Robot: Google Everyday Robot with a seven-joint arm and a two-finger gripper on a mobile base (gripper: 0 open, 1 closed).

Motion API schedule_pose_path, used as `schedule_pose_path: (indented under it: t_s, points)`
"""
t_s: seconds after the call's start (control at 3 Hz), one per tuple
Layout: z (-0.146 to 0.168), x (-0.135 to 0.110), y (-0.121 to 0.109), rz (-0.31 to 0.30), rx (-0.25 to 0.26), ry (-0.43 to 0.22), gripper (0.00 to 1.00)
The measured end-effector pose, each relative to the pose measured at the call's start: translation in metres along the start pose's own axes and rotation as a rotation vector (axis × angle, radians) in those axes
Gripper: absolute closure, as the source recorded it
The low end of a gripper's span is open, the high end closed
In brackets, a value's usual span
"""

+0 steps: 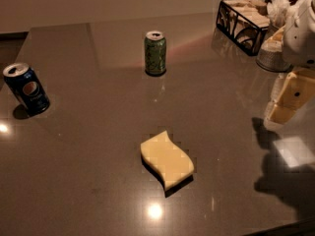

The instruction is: Move green can near sponge

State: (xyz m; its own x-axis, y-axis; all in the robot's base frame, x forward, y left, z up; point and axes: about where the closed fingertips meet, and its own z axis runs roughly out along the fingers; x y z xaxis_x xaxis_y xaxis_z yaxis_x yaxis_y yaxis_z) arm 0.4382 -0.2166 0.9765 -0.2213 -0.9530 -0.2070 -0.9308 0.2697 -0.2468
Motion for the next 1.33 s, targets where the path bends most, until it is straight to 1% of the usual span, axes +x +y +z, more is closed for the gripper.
schedule_pose_path:
  t_s: [0.33,0.67,1.0,1.33]
  points:
    - [0.000,0.000,0.000,0.000,0.000,0.000,0.00]
    - [0.005,-0.006,-0.007,0.001,-0.004,-0.025,0.00]
    - [0.019,-0.017,-0.020,0.016,-0.023,-0.066,0.00]
    - [0.039,-0.033,-0.034,0.054,-0.044,-0.110,0.00]
